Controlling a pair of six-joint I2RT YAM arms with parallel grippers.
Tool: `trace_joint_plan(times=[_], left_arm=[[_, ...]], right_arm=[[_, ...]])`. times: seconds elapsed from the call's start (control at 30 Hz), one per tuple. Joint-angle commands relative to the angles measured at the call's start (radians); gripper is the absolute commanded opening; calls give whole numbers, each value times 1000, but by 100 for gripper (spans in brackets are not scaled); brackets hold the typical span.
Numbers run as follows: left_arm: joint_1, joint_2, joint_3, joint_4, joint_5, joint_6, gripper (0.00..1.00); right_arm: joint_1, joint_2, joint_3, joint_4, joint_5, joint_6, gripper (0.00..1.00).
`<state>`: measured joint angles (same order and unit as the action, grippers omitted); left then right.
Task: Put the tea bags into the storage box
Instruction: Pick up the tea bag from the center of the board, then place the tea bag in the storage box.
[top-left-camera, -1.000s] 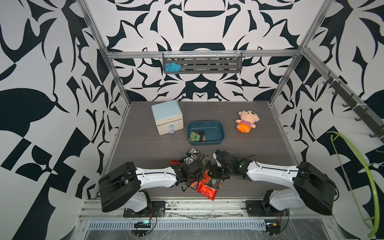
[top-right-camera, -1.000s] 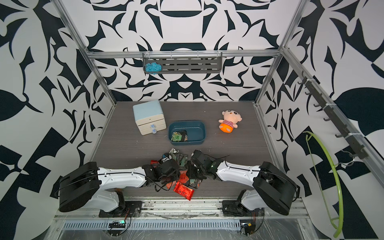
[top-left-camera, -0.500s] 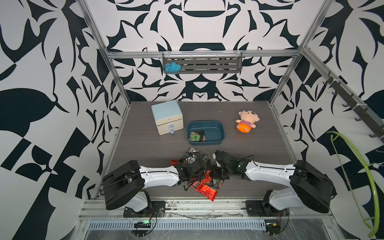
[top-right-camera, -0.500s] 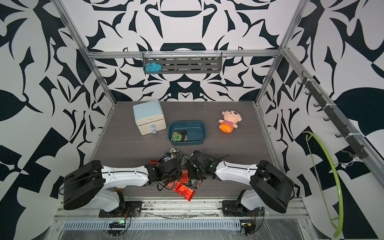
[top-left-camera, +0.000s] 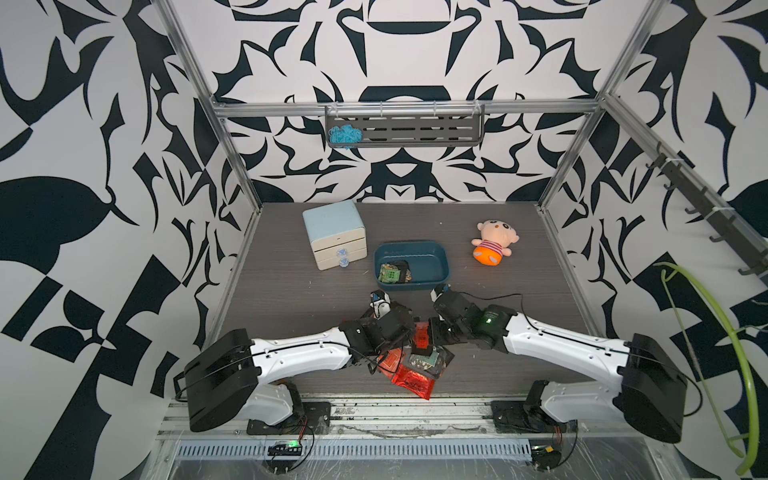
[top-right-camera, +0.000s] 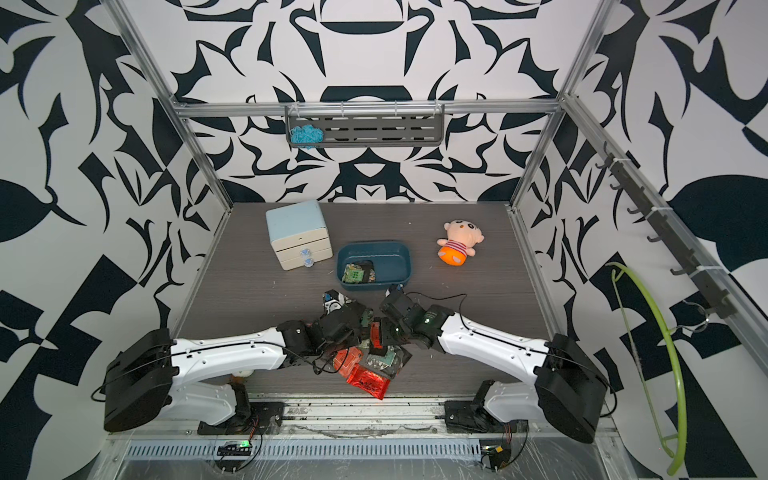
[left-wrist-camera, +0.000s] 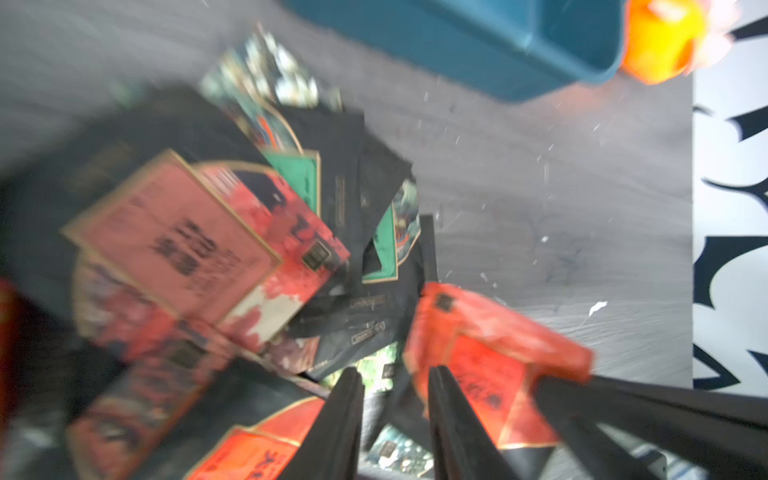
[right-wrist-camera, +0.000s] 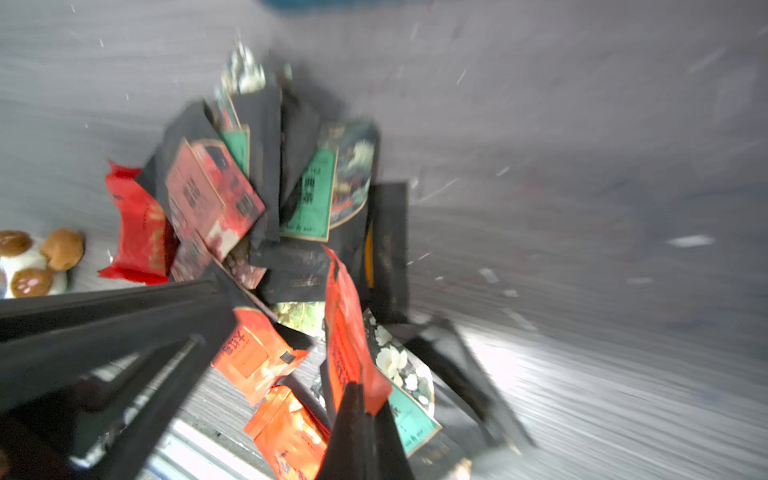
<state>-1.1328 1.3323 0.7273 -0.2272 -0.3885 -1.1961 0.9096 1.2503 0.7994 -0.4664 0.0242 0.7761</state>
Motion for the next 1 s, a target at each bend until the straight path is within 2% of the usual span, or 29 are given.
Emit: trace_joint_plan(times=[0.0, 0.13, 0.2, 0.37, 0.47, 0.57, 0.73, 0.97], left_arm=[[-2, -78, 12, -186, -154, 27, 33], [-1, -179, -19, -257, -251, -2, 34], [-1, -218, -45, -242, -274, -11, 36], [28, -256, -77, -253, -308, -55, 41], [71, -266, -86, -266, -299, -68, 44], [130, -291, -108, -246, -255, -55, 44], [190, -374, -153, -256, -245, -45, 47], [275, -494, -218, -270, -204, -18, 52]], right_arm=[[-13, -77, 106, -208, 146, -94, 0], [-62, -112, 224, -354, 324, -138, 0], [-115, -110, 268, -367, 327, -159, 0], [-288, -19, 389, -295, 126, -210, 0], [-325, 72, 461, -241, 44, -223, 0], [-340, 174, 515, -178, -55, -215, 0], [-344, 375, 641, -135, -180, -194, 0], [-339, 598, 775, -124, -276, -157, 0]])
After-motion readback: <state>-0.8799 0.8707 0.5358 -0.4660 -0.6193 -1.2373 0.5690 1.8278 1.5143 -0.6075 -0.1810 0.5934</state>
